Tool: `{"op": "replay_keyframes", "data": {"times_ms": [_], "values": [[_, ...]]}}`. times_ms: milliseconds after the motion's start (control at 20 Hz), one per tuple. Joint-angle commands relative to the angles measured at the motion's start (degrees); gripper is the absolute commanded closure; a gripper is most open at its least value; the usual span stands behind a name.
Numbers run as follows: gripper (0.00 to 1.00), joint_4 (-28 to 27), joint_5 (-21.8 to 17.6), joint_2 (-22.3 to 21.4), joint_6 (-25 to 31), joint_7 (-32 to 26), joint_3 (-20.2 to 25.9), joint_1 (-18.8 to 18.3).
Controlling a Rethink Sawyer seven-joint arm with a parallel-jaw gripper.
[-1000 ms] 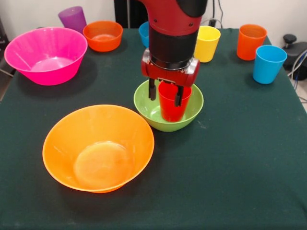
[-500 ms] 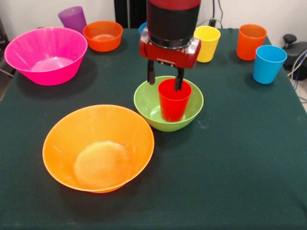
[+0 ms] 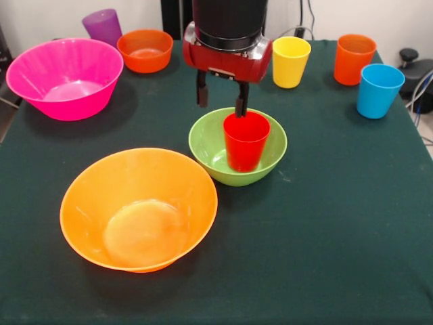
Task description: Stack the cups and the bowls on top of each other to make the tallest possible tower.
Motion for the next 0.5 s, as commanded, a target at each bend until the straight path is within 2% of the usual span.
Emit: {"op": "replay_keyframes", "data": {"times_ms": [50,250,500], "values": [[0.0,4.65,-3.57,2.84,-0.54,-5.3,5.76,-0.58],[0.0,3.53,-4.3,4.66,-1.37,-5.99,6.1,-0.91],[0.0,4.71,-4.64,4.85,-2.88,-6.07,6.42,-0.99]]}}
